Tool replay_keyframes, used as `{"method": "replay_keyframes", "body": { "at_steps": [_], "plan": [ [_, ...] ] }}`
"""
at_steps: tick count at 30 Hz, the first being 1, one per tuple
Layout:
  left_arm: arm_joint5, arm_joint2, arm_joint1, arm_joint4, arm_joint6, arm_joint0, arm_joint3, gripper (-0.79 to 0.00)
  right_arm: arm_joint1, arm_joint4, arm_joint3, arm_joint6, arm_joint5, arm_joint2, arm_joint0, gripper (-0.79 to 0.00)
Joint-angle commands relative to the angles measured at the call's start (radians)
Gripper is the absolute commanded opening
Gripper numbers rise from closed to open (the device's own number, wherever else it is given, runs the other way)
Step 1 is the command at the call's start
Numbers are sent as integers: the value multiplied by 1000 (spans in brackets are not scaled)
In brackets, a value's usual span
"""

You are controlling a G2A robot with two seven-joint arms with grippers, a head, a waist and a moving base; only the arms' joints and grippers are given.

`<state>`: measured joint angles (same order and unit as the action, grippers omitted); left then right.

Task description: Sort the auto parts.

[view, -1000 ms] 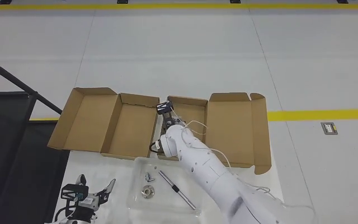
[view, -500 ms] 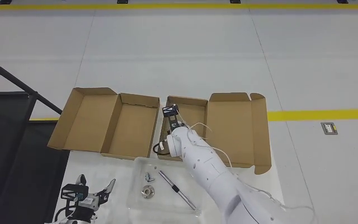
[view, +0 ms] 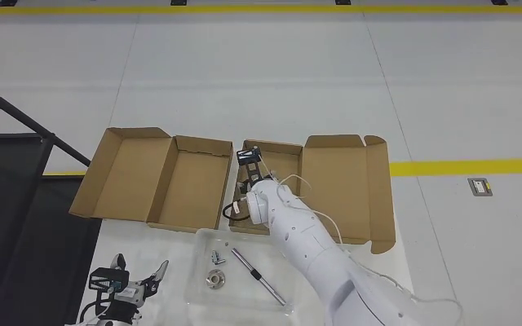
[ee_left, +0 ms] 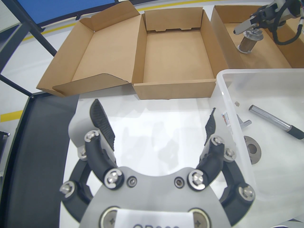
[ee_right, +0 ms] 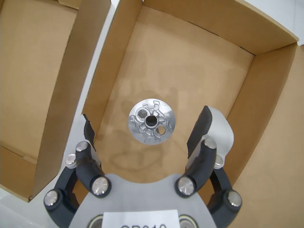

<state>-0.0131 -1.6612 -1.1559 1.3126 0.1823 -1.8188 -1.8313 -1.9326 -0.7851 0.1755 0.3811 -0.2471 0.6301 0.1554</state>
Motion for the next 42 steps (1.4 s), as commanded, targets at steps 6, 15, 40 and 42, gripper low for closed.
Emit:
{"method": "replay_keyframes", "body": {
  "at_steps": [6,15,40,42],
  "plan": [
    [0,0,0,0,0,0,0,0,26,27,18,-20,162,33,-19,0],
    [0,0,0,0,0,0,0,0,79,-47,139,-94,307,42,17,0],
    [0,0,0,0,0,0,0,0,418,-727,1569,609,689,326,807,0],
    [0,0,0,0,0,0,0,0,421,-784,1587,646,697,298,829,0]
  ]
}}
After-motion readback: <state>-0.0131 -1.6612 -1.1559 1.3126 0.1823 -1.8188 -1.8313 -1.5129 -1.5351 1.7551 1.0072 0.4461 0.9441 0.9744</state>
